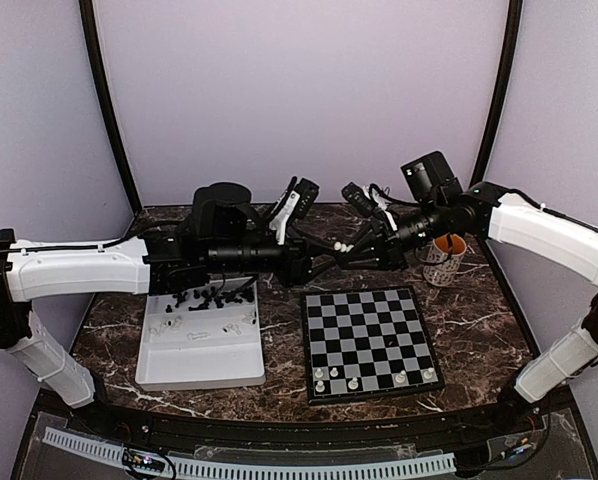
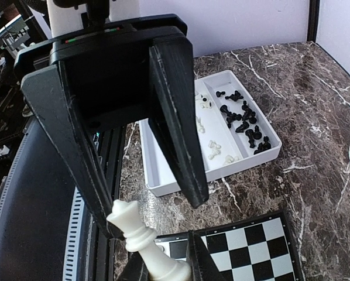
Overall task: Set up the chess pieces on the board
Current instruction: Pass from the right arm to the left
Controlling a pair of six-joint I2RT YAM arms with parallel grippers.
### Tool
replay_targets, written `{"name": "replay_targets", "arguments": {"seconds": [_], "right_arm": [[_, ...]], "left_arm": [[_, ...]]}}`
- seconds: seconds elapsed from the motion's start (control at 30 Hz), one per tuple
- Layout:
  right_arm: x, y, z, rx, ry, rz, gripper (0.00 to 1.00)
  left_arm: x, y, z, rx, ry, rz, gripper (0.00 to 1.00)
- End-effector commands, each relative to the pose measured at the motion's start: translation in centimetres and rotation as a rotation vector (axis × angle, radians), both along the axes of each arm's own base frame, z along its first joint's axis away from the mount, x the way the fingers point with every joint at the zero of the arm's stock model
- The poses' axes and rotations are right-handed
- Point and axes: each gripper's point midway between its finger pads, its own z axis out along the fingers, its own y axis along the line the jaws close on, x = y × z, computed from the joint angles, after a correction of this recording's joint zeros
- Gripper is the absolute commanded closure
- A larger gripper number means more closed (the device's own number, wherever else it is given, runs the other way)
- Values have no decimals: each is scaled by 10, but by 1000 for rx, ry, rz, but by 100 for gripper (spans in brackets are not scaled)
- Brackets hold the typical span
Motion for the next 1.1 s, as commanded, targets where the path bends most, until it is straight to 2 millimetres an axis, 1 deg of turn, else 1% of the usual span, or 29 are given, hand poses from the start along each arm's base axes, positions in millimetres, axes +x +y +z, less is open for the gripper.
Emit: {"name": "replay_targets", "arguments": {"seconds": [0.0, 0.17, 0.27, 0.4, 0.57, 0.7, 0.8, 0.87, 0.93, 0.97, 1.0, 1.03, 1.07], "right_arm": [[-4, 3, 7, 50, 21, 26, 93], [-4, 5, 6, 52, 29, 31, 93], [-4, 4, 6, 52, 29, 32, 93], [-5, 4, 4, 50, 28, 32, 92], [-5, 3, 4, 48, 25, 30, 92], [-5, 3, 4, 49, 23, 30, 92], [-5, 0, 2, 34, 7, 30, 88], [-5, -10, -6, -18, -36, 26, 78], [-2, -28, -13, -63, -83, 2, 69], [-2, -39, -13, -75, -99, -10, 66], [0, -50, -15, -82, -110, -26, 64], [2, -60, -16, -83, -114, -49, 62], [6, -73, -18, -84, -118, -83, 61]], "left_arm": [[0, -1, 30, -60, -80, 5, 59], [1, -3, 38, -87, -101, 2, 61], [4, -7, 38, -81, -102, 5, 70], [4, -12, 39, -80, -101, -11, 77], [3, -14, 40, -86, -100, -21, 82], [3, -16, 38, -77, -95, -26, 91], [4, -15, 35, -64, -91, -22, 93], [6, -14, 34, -41, -92, -11, 95], [11, -13, 28, 13, -91, 9, 95], [14, -13, 25, 38, -91, 17, 95], [15, -14, 15, 93, -80, 13, 96], [13, -12, 2, 156, -61, -1, 96], [14, -17, -2, 178, -54, -12, 96]]}}
